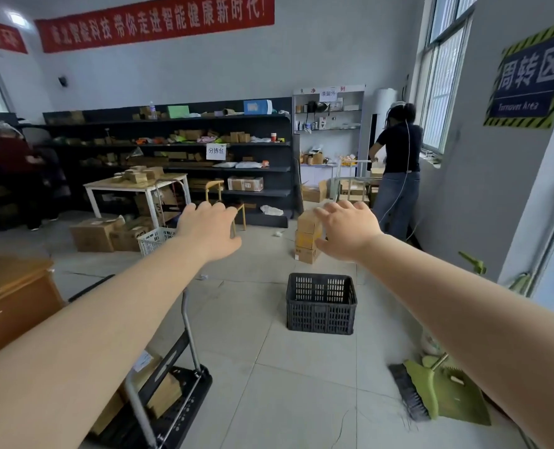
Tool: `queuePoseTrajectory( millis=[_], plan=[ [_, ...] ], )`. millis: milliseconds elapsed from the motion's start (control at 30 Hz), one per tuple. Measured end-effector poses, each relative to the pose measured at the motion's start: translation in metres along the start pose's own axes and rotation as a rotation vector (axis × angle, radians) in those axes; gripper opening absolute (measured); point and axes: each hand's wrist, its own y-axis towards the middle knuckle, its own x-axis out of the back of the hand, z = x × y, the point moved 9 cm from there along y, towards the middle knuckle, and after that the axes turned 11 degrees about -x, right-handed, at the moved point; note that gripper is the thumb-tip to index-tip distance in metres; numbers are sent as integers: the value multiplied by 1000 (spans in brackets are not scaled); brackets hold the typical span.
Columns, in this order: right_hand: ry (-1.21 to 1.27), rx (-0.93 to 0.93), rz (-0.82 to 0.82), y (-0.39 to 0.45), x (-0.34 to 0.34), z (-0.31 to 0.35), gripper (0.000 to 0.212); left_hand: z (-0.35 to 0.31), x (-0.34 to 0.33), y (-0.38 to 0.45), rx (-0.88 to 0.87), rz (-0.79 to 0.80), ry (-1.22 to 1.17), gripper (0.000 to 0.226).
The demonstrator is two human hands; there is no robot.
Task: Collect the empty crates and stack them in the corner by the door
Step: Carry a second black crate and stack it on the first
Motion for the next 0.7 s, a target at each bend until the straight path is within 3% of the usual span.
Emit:
queuePoseTrajectory(
  millis=[700],
  plan=[
    [-20,-174,169,327,-197,-40,63,39,-196,375,-204,96,5,51]
  ],
)
